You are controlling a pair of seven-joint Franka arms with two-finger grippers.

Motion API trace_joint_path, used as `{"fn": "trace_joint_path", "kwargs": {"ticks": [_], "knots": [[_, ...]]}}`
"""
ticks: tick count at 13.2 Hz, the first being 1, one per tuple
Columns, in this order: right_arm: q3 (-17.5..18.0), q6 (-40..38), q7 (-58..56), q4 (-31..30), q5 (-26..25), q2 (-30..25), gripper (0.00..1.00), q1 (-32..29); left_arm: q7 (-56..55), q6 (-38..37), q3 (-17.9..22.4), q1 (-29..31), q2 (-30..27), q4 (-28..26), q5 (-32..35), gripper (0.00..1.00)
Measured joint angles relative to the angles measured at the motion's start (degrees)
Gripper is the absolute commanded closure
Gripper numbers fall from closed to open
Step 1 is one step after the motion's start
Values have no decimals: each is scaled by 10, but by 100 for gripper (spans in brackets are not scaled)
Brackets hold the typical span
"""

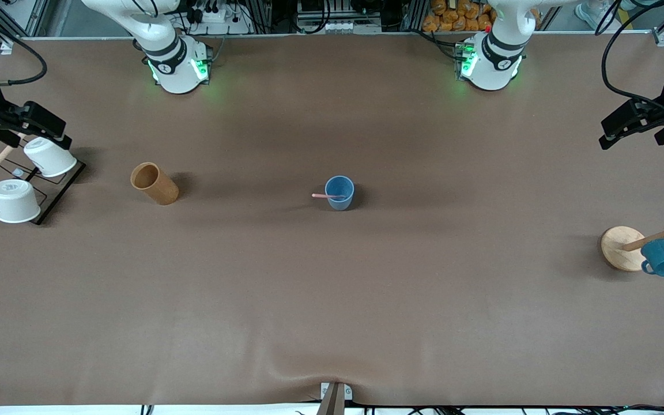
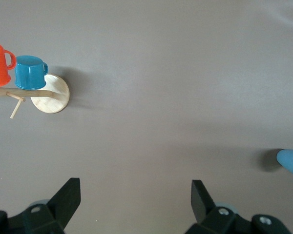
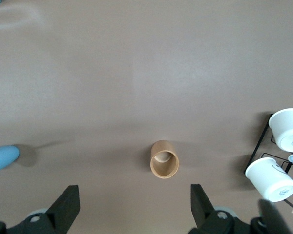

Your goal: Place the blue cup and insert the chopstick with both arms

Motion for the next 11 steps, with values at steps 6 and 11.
{"fn": "trace_joint_path", "kwargs": {"ticks": [6, 11], "knots": [[0, 8, -1, 0, -14, 0, 0, 0, 0, -1, 0, 0, 0, 1, 0, 0], [0, 8, -2, 0, -14, 0, 0, 0, 0, -3, 0, 0, 0, 1, 0, 0]]}}
